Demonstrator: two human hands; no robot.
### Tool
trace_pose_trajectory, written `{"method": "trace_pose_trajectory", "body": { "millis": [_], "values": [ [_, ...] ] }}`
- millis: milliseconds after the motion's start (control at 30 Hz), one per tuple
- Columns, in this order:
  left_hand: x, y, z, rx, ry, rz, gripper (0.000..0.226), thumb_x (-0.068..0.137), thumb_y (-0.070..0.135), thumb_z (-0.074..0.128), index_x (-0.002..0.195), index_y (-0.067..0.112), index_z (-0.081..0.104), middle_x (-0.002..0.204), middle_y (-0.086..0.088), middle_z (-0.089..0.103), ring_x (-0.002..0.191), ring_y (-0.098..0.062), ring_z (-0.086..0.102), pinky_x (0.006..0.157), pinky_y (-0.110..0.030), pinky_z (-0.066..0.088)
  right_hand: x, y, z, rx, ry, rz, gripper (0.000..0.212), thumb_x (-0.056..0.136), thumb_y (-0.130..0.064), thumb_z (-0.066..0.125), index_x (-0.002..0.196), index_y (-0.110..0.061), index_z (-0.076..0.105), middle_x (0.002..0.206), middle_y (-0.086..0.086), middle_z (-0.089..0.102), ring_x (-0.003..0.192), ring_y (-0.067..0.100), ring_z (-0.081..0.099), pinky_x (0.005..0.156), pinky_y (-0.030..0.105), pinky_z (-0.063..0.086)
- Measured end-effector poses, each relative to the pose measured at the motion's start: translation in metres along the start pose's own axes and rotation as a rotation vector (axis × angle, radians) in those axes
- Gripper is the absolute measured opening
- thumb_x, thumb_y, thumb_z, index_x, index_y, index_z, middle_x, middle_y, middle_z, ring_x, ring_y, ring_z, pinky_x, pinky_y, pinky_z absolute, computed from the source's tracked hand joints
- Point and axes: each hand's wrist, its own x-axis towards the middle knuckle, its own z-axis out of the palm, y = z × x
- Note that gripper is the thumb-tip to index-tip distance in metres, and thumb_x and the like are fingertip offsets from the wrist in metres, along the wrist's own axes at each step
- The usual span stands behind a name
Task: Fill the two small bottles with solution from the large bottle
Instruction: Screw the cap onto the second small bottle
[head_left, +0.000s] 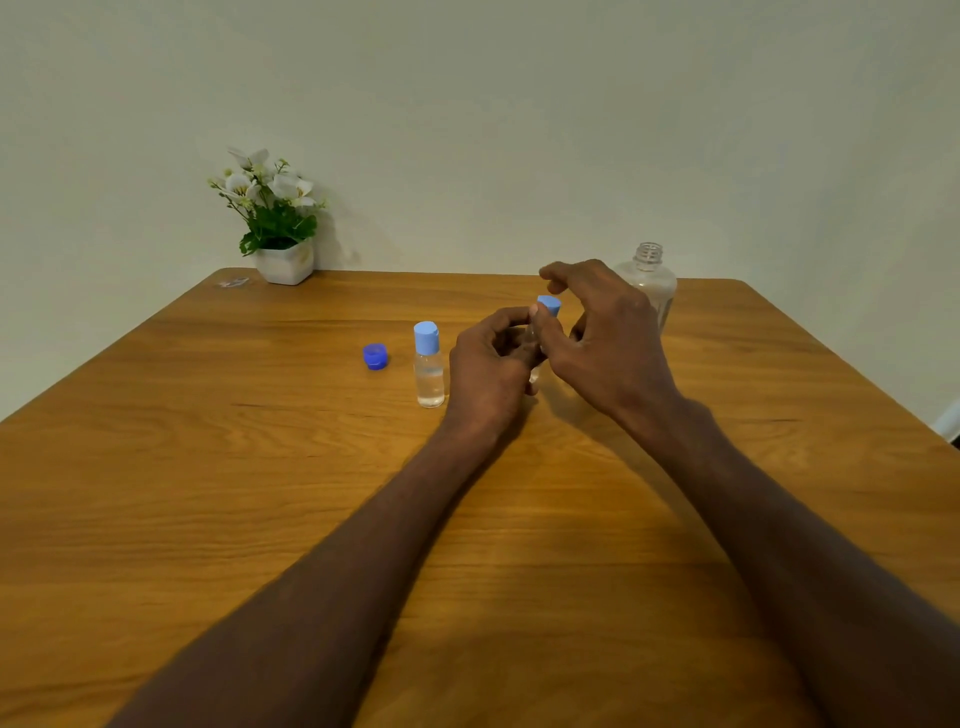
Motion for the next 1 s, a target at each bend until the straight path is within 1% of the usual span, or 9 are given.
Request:
{"method": "trace_pose_trajectory", "body": {
  "millis": [100,200,400,533,633,700,800,900,1000],
  "values": [
    [-0.0002,-0.0005,-0.0004,0.003,-0.003,-0.004,0.034,0.095,0.005,0.071,0.127,0.018,0.070,0.101,-0.002,0.078,0.084,-0.013,0.072,0.059,-0.023,0.055,-0.0004,0.0006,0.0003,-0.004,0.001,-0.017,0.027,0.097,-0.023,0.068,0.121,-0.013,0.073,0.114,0.001,0.071,0.088,0.006,0.060,0.076,0.022,0.053],
    [-0.0009,0.0001,0.0003,0.012,-0.003,-0.004,0.035,0.095,0.006,0.071,0.127,0.019,0.070,0.099,-0.001,0.077,0.083,-0.013,0.072,0.057,-0.023,0.055,-0.0002,0.0037,0.0010,-0.028,0.005,0.005,0.021,0.096,-0.025,0.071,0.113,-0.013,0.075,0.106,0.000,0.070,0.088,0.005,0.060,0.072,0.012,0.044],
    [-0.0007,-0.0006,-0.0003,0.005,-0.003,0.002,0.032,0.097,0.004,0.069,0.124,0.020,0.070,0.099,-0.003,0.078,0.081,-0.008,0.073,0.057,-0.023,0.055,-0.0003,-0.0007,-0.0020,0.005,0.015,-0.002,0.029,0.094,-0.025,0.071,0.121,-0.014,0.073,0.114,0.000,0.073,0.092,0.007,0.064,0.080,0.021,0.052],
    [-0.0006,-0.0017,-0.0005,0.011,-0.009,-0.003,0.034,0.095,0.004,0.070,0.126,0.017,0.070,0.099,-0.003,0.078,0.086,-0.014,0.073,0.061,-0.026,0.057,-0.0010,0.0007,0.0002,-0.030,0.010,0.029,0.021,0.095,-0.027,0.072,0.111,-0.014,0.075,0.104,-0.001,0.071,0.089,0.006,0.061,0.073,0.012,0.042],
    [-0.0009,-0.0008,-0.0007,0.003,-0.012,-0.007,0.036,0.095,0.005,0.070,0.130,0.015,0.069,0.099,-0.004,0.078,0.086,-0.017,0.074,0.059,-0.028,0.057,-0.0007,-0.0018,-0.0029,-0.017,0.053,0.042,0.028,0.096,-0.034,0.070,0.117,-0.015,0.074,0.109,-0.003,0.073,0.090,0.007,0.064,0.078,0.022,0.050],
    [-0.0008,-0.0003,-0.0010,-0.002,-0.015,-0.005,0.035,0.096,0.006,0.070,0.129,0.015,0.070,0.098,-0.004,0.078,0.083,-0.015,0.073,0.058,-0.029,0.057,0.0001,-0.0044,-0.0053,0.015,0.076,0.042,0.032,0.096,-0.033,0.070,0.122,-0.014,0.072,0.114,-0.003,0.074,0.089,0.007,0.064,0.081,0.024,0.051],
    [-0.0013,0.0009,-0.0009,0.010,-0.024,-0.010,0.035,0.096,0.006,0.071,0.129,0.016,0.070,0.100,-0.004,0.077,0.085,-0.017,0.073,0.057,-0.029,0.058,0.0002,-0.0046,-0.0038,0.009,0.070,0.035,0.024,0.095,-0.027,0.071,0.114,-0.014,0.076,0.110,-0.002,0.076,0.095,0.008,0.067,0.086,0.029,0.056],
    [-0.0015,0.0009,-0.0003,0.014,-0.023,-0.017,0.036,0.095,0.006,0.071,0.129,0.018,0.069,0.101,-0.004,0.077,0.084,-0.017,0.073,0.057,-0.028,0.058,0.0000,-0.0018,-0.0018,-0.004,0.057,0.061,0.019,0.094,-0.029,0.072,0.107,-0.015,0.076,0.102,-0.002,0.074,0.093,0.010,0.067,0.083,0.028,0.054],
    [-0.0013,0.0007,-0.0003,0.006,-0.010,-0.008,0.036,0.095,0.007,0.071,0.129,0.017,0.070,0.099,-0.004,0.077,0.082,-0.015,0.072,0.057,-0.032,0.059,0.0002,-0.0028,-0.0029,-0.001,0.067,0.059,0.028,0.095,-0.036,0.071,0.115,-0.017,0.074,0.110,-0.002,0.074,0.096,0.010,0.066,0.083,0.026,0.052]
  ]
}}
